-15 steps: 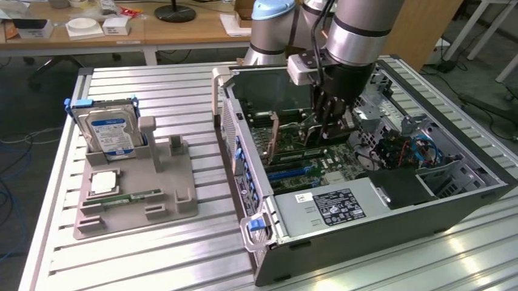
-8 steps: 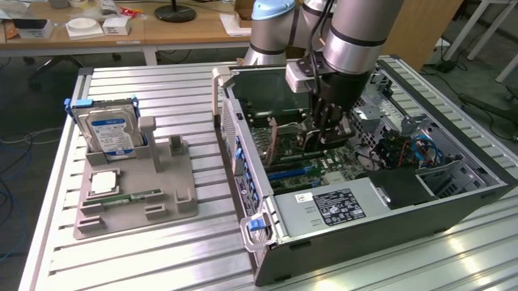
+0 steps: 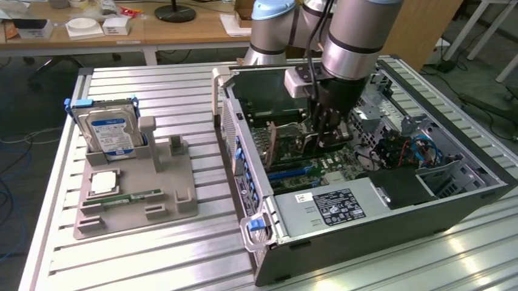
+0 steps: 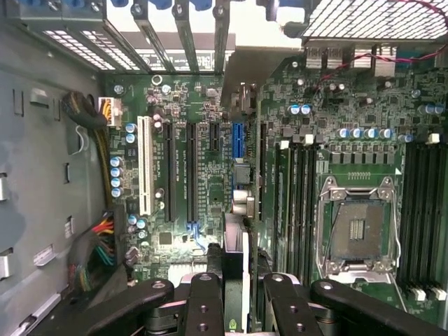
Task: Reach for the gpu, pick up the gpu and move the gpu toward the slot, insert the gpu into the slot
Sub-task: 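Insert the gpu into the slot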
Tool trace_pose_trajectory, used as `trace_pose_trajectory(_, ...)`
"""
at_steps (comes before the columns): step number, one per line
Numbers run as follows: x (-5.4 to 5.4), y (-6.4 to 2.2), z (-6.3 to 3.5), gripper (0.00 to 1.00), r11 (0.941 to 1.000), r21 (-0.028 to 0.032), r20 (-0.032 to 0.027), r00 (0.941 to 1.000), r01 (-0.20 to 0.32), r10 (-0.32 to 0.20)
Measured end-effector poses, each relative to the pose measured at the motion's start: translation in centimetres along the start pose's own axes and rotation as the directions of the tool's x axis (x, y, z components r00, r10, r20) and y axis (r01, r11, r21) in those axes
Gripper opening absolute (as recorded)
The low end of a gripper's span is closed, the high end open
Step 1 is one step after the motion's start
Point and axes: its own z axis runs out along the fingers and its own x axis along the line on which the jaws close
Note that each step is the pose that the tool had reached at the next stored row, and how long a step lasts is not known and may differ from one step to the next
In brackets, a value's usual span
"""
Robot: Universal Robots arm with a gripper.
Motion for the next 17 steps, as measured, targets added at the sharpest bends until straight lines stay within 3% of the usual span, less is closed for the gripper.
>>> trace_pose_trajectory(8,0.0,0.18,0.28,0.27,1.0000,-0.0001,-0.0002,1.0000,0.000,0.000)
trace_pose_trajectory(17,-0.1,1.45,1.00,0.27,1.0000,-0.0001,-0.0002,1.0000,0.000,0.000)
